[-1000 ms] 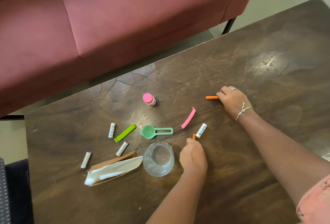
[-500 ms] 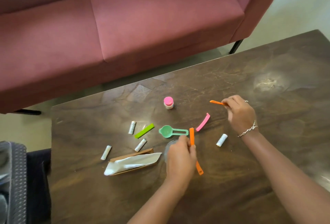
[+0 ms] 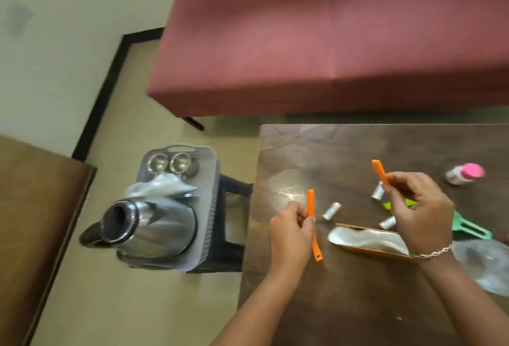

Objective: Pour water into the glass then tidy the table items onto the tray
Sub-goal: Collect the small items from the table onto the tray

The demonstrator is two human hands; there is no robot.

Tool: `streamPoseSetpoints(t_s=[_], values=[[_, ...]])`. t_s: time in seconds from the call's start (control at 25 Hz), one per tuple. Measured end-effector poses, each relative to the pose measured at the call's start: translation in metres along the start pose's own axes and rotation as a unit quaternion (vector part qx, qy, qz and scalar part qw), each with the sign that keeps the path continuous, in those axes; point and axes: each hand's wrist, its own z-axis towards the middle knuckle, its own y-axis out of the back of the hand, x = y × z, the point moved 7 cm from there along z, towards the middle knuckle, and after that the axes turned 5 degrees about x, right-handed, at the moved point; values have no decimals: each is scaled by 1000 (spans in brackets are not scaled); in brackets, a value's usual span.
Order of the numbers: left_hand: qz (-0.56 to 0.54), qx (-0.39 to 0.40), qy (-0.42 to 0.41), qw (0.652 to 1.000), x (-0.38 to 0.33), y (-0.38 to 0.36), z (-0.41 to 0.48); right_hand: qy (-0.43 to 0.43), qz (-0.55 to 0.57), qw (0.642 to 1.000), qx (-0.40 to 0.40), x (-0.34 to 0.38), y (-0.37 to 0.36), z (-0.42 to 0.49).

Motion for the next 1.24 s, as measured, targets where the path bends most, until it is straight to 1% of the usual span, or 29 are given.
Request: streamPoseSetpoints(t_s=[0.16,0.2,0.28,0.4,0.52,0.6,0.76,0.88,0.92,1.0,1.04,1.12,1.16,1.24], values=[[38,-67,46,996,71,107,23,-27,73,995,54,71,-108,-5],[66,-77,53,993,85,127,31,-35,80,994,67,85,-132,-5],[147,-74,69,984,113,155,50,-51,89,990,99,109,-181,-7],[258,-21,86,962,148,160,80,-63,84,985,139,132,-239,-13],[321,47,112,939,185,139,100,-89,64,981,161,134,-276,-24],[346,85,114,927,202,124,102,-113,55,977,170,129,-288,-31],[363,131,114,915,229,109,95,-154,59,970,181,124,-302,-41],[332,169,169,913,252,104,83,-179,71,961,196,122,-313,-49],[319,166,180,916,256,103,77,-183,73,959,205,123,-318,-51],[339,115,162,919,260,111,70,-186,68,954,224,125,-328,-56],[341,134,171,915,264,113,64,-185,63,953,233,126,-332,-57],[336,119,192,915,276,116,60,-174,43,952,249,129,-343,-60],[322,131,209,914,283,114,54,-167,28,951,260,131,-348,-61],[256,123,238,929,289,113,47,-150,4,946,287,136,-358,-64]])
